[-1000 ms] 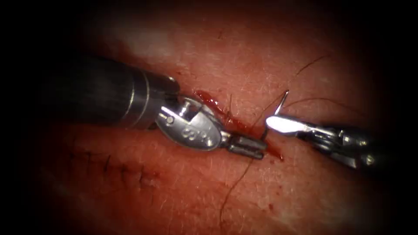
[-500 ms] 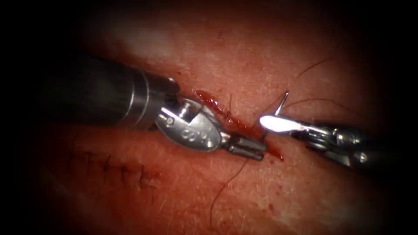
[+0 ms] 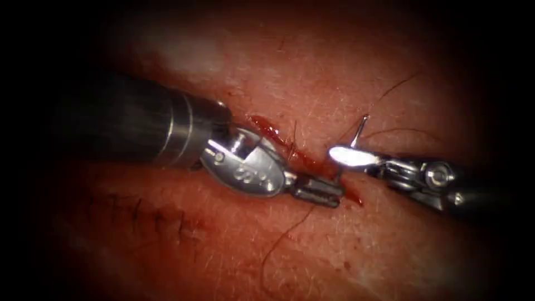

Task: Wound Closure
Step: Pass the needle to the right gripper, then use the right gripper to pick up the needle from the left gripper

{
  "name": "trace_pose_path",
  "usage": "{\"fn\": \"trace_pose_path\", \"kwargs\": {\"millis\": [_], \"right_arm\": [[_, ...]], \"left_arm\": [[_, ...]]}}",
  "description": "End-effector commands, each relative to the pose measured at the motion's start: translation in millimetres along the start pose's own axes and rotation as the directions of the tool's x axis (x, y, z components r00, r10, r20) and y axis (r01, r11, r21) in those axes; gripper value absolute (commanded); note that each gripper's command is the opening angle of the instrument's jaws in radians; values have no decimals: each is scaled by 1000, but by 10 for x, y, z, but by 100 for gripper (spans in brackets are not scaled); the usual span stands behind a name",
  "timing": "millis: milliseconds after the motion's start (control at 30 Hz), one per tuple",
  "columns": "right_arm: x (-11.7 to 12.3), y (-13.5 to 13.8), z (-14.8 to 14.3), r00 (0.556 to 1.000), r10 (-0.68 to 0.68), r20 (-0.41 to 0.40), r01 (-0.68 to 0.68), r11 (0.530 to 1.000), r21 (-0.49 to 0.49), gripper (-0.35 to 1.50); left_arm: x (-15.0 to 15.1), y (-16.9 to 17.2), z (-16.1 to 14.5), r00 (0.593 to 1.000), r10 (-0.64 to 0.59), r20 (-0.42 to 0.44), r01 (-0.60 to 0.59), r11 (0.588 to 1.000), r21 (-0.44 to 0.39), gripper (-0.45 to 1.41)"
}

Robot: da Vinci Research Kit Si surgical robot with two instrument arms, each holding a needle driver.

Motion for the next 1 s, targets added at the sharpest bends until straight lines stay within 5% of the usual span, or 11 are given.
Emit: {"fn": "trace_pose_path", "kwargs": {"millis": [33, 200, 300, 433, 567, 700, 833, 933, 1000], "right_arm": [[-8, 3, 7, 1000, -25, 15, 25, 1000, 3, -35], [-6, 3, 7, 994, -107, -13, 107, 994, -16, -35], [-4, 4, 3, 991, -130, -19, 130, 991, -23, -35], [0, 6, -3, 985, -172, -33, 171, 985, -37, -35], [3, 9, -9, 979, -196, -53, 194, 980, -49, -35], [6, 9, -13, 974, -213, -82, 209, 976, -53, -35], [8, 8, -16, 968, -227, -110, 223, 973, -54, -35], [8, 8, -17, 962, -243, -123, 238, 970, -54, -35], [8, 7, -16, 958, -254, -131, 248, 967, -59, -35]], "left_arm": [[-4, 4, 7, 1000, -2, -2, 2, 1000, -2, -45], [-3, 2, 6, 1000, -3, -4, 3, 1000, -3, -40], [-2, 3, 5, 998, -68, -2, 68, 998, -9, 49], [-2, 0, 4, 975, -222, -6, 222, 975, -12, 81], [-2, 1, 0, 938, -346, -10, 346, 938, -19, 77], [-3, 2, -4, 880, -475, -11, 474, 879, -52, 52], [-8, 1, -5, 799, -600, 19, 600, 796, -76, -3], [-16, -1, -7, 680, -733, 38, 733, 677, -60, -27], [-22, -2, -10, 633, -773, 53, 774, 632, -32, -45]]}}
